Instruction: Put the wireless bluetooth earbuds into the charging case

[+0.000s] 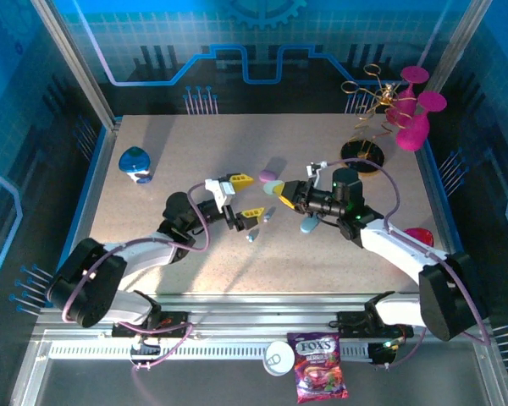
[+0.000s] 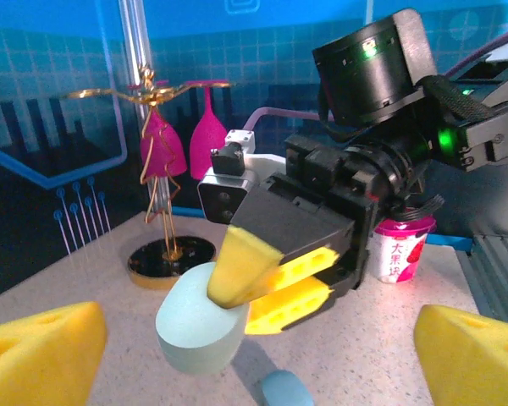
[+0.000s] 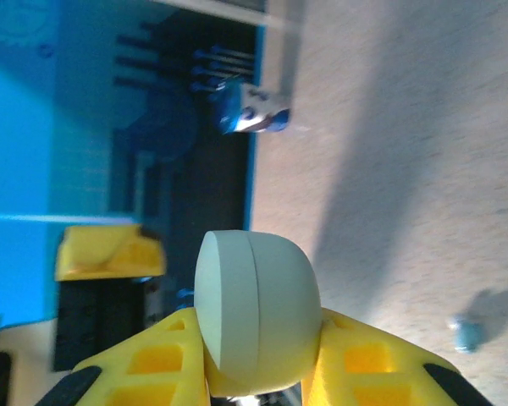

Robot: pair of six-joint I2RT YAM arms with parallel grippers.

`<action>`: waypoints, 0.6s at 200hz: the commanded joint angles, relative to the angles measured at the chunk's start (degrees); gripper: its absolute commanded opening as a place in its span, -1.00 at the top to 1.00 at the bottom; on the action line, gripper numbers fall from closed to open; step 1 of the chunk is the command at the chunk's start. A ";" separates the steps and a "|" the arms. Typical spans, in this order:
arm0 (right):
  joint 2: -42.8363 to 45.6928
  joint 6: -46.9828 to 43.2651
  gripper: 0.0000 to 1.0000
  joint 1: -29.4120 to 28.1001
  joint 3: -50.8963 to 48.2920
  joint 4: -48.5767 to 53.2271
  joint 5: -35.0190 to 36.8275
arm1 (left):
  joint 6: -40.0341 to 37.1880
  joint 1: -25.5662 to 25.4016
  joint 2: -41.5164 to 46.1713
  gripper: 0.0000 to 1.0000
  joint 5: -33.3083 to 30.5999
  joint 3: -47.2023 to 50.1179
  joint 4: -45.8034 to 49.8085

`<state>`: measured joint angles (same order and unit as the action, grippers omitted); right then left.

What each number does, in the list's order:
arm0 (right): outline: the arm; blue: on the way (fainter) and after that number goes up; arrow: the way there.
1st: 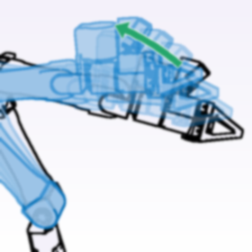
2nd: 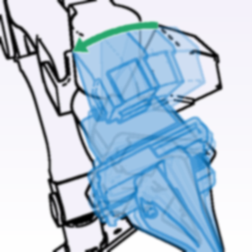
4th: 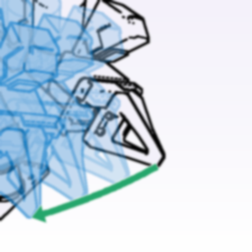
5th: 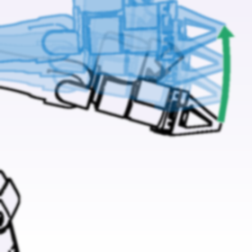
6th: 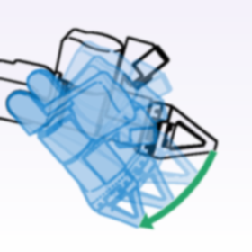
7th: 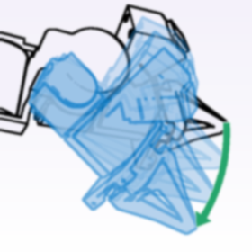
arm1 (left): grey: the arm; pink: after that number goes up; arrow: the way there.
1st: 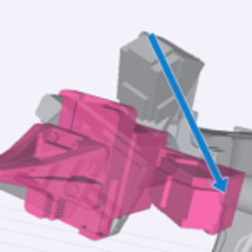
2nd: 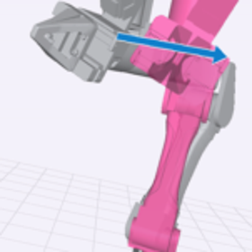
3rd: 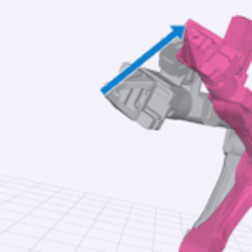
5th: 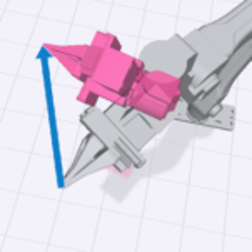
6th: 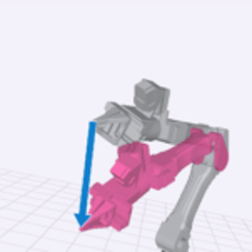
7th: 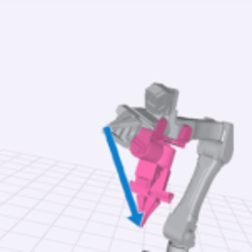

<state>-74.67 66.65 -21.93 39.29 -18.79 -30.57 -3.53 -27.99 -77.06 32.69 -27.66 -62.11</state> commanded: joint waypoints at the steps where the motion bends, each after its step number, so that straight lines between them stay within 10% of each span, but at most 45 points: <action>1: -2.74 -10.18 0.59 2.17 2.20 9.20 7.17 | -4.87 -0.43 3.51 -0.97 -2.99 2.02 10.04; 54: -14.57 -20.71 0.56 3.52 10.39 15.78 23.30 | -10.14 -2.73 5.74 -0.99 -10.53 0.15 27.31; 120: -32.08 -21.91 0.48 5.17 21.26 15.37 22.81 | -9.41 -4.43 3.25 -0.99 -11.76 -0.37 26.21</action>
<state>-102.54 46.41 -17.89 56.99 -4.82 -8.05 -12.21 -31.42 -72.73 22.26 -26.76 -36.42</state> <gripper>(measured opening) 0.253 0.994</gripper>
